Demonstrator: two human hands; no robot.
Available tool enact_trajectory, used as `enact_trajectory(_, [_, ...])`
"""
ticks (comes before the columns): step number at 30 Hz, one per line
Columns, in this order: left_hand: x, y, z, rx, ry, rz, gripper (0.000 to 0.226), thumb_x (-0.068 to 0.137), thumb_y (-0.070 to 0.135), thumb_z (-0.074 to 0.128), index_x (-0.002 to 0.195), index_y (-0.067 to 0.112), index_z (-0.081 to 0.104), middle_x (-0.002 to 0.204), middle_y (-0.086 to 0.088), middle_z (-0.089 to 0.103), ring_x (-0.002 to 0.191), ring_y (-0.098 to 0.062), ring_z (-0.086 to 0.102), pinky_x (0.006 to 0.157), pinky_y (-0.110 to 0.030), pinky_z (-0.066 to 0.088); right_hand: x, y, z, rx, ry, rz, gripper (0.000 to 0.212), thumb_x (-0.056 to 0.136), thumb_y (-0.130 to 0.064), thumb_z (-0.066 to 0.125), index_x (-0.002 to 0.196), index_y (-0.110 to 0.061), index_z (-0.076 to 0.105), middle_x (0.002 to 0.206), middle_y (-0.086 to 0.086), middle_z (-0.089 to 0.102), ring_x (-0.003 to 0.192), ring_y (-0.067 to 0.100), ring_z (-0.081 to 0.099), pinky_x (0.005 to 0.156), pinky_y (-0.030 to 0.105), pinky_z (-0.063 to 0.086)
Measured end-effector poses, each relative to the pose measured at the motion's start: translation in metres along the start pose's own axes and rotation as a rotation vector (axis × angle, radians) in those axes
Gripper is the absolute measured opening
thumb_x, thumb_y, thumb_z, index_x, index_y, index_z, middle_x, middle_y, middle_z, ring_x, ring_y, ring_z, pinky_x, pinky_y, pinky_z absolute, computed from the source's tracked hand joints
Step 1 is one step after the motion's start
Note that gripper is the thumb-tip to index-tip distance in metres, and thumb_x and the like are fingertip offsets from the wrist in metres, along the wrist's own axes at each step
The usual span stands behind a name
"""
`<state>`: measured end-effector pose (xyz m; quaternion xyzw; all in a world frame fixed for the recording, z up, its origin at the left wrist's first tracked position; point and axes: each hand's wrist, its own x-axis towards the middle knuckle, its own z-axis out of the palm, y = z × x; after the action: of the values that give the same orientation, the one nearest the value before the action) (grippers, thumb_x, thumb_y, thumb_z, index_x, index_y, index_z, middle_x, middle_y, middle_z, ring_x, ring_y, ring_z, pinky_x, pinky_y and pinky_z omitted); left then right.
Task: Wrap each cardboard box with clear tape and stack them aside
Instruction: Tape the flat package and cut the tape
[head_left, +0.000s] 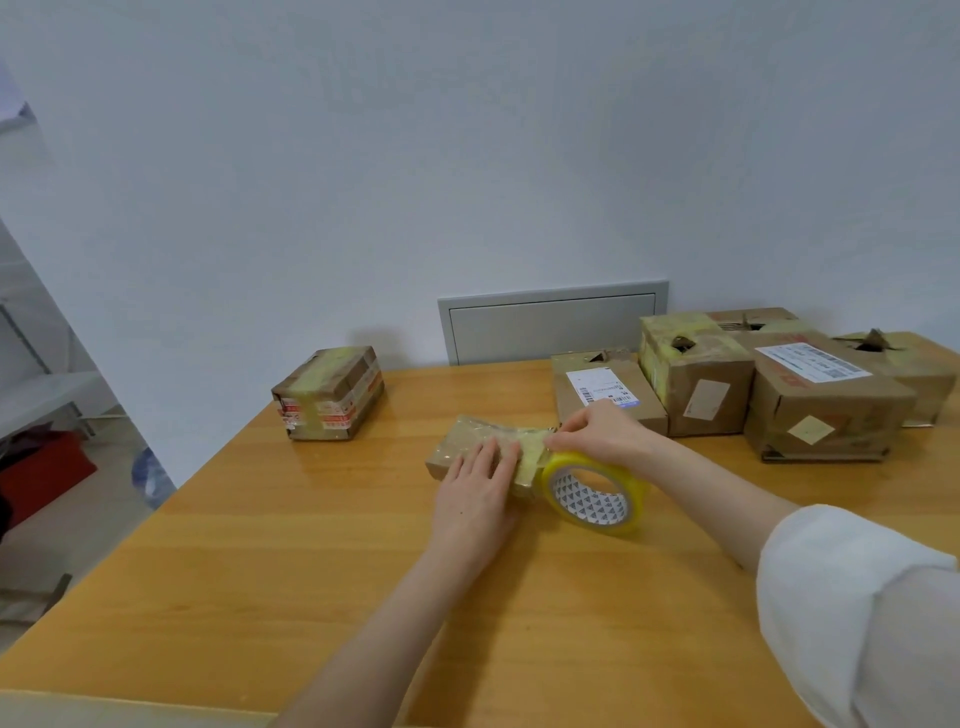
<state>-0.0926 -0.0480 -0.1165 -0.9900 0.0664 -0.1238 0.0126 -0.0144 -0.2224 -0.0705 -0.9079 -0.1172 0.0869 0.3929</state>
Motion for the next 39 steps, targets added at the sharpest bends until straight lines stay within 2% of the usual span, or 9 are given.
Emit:
enact_trajectory(6, [0.009, -0.001, 0.002, -0.009, 0.091, 0.024, 0.061, 0.098, 0.030, 0.044, 0.152, 0.023, 0.018, 0.158, 0.006, 0.021, 0.141, -0.015, 0.029, 0.109, -0.028, 0.028, -0.009, 0.004, -0.018, 0.182, -0.082, -0.026, 0.052, 0.078, -0.046, 0.074, 0.123, -0.021, 0.063, 0.121, -0.006, 0.052, 0.110, 0.012, 0.045, 0.092, 0.027, 0.036])
enact_trajectory(9, [0.009, -0.004, 0.003, -0.149, 0.159, -0.085, 0.058, 0.094, 0.030, 0.050, 0.148, 0.029, 0.029, 0.151, 0.007, 0.037, 0.128, -0.015, 0.046, 0.096, -0.029, 0.041, -0.011, 0.007, -0.028, 0.287, -0.043, -0.054, 0.058, 0.077, -0.039, 0.077, 0.129, -0.022, 0.056, 0.117, -0.007, 0.054, 0.106, 0.011, 0.052, 0.082, 0.022, 0.042])
enact_trajectory(15, [0.028, -0.001, -0.017, -0.555, 0.388, -0.231, 0.049, 0.088, 0.016, 0.060, 0.134, 0.027, 0.051, 0.118, 0.005, 0.065, 0.104, -0.021, 0.060, 0.079, -0.031, 0.044, -0.004, -0.031, -0.046, 0.419, 0.202, -0.251, 0.060, 0.077, -0.025, 0.079, 0.131, -0.021, 0.054, 0.118, -0.002, 0.059, 0.102, 0.013, 0.058, 0.074, 0.020, 0.046])
enact_trajectory(21, [0.040, 0.004, -0.034, -0.835, 0.424, -0.364, 0.035, 0.089, 0.011, 0.058, 0.124, 0.016, 0.059, 0.103, 0.004, 0.064, 0.096, -0.014, 0.058, 0.079, -0.025, 0.044, -0.007, -0.062, -0.069, 0.230, 0.214, -0.320, 0.053, 0.076, -0.030, 0.079, 0.125, -0.028, 0.058, 0.115, -0.002, 0.057, 0.106, 0.017, 0.055, 0.090, 0.037, 0.050])
enact_trajectory(26, [0.040, 0.008, -0.029, -0.908, 0.369, -0.429, 0.035, 0.090, 0.012, 0.058, 0.125, 0.016, 0.059, 0.113, 0.001, 0.065, 0.103, -0.013, 0.056, 0.088, -0.030, 0.048, -0.020, -0.054, -0.070, 0.071, 0.244, -0.325, 0.053, 0.078, -0.034, 0.076, 0.127, -0.029, 0.057, 0.116, -0.005, 0.053, 0.108, 0.014, 0.048, 0.081, 0.031, 0.042])
enact_trajectory(30, [0.043, 0.003, -0.040, -1.154, 0.450, -0.537, 0.018, 0.088, 0.009, 0.058, 0.102, 0.020, 0.063, 0.095, 0.006, 0.065, 0.094, -0.015, 0.060, 0.077, -0.028, 0.049, -0.029, -0.052, -0.065, -0.039, 0.158, -0.309, 0.054, 0.077, -0.035, 0.076, 0.128, -0.027, 0.060, 0.119, -0.005, 0.058, 0.106, 0.011, 0.050, 0.085, 0.025, 0.038])
enact_trajectory(32, [0.044, -0.005, -0.042, -1.185, 0.452, -0.562, 0.014, 0.088, 0.011, 0.060, 0.097, 0.021, 0.062, 0.097, 0.003, 0.067, 0.093, -0.016, 0.061, 0.081, -0.033, 0.052, -0.030, -0.047, -0.052, -0.075, 0.160, -0.315, 0.055, 0.076, -0.036, 0.076, 0.129, -0.028, 0.060, 0.122, -0.004, 0.059, 0.108, 0.012, 0.051, 0.087, 0.025, 0.039])
enact_trajectory(36, [0.034, -0.011, -0.037, -1.219, 0.314, -0.549, 0.022, 0.089, 0.015, 0.062, 0.107, 0.026, 0.059, 0.105, 0.001, 0.065, 0.103, -0.022, 0.062, 0.087, -0.046, 0.054, -0.032, -0.030, -0.025, -0.016, 0.136, -0.315, 0.052, 0.076, -0.034, 0.076, 0.123, -0.034, 0.056, 0.116, -0.009, 0.056, 0.107, 0.011, 0.048, 0.081, 0.024, 0.036])
enact_trajectory(39, [0.029, -0.018, -0.042, -1.137, 0.203, -0.410, 0.054, 0.090, 0.014, 0.062, 0.136, 0.036, 0.044, 0.118, 0.000, 0.059, 0.108, -0.019, 0.058, 0.089, -0.043, 0.053, -0.029, -0.024, -0.007, 0.001, 0.079, -0.293, 0.041, 0.074, -0.035, 0.078, 0.109, -0.037, 0.058, 0.107, -0.006, 0.058, 0.098, 0.014, 0.052, 0.072, 0.024, 0.038])
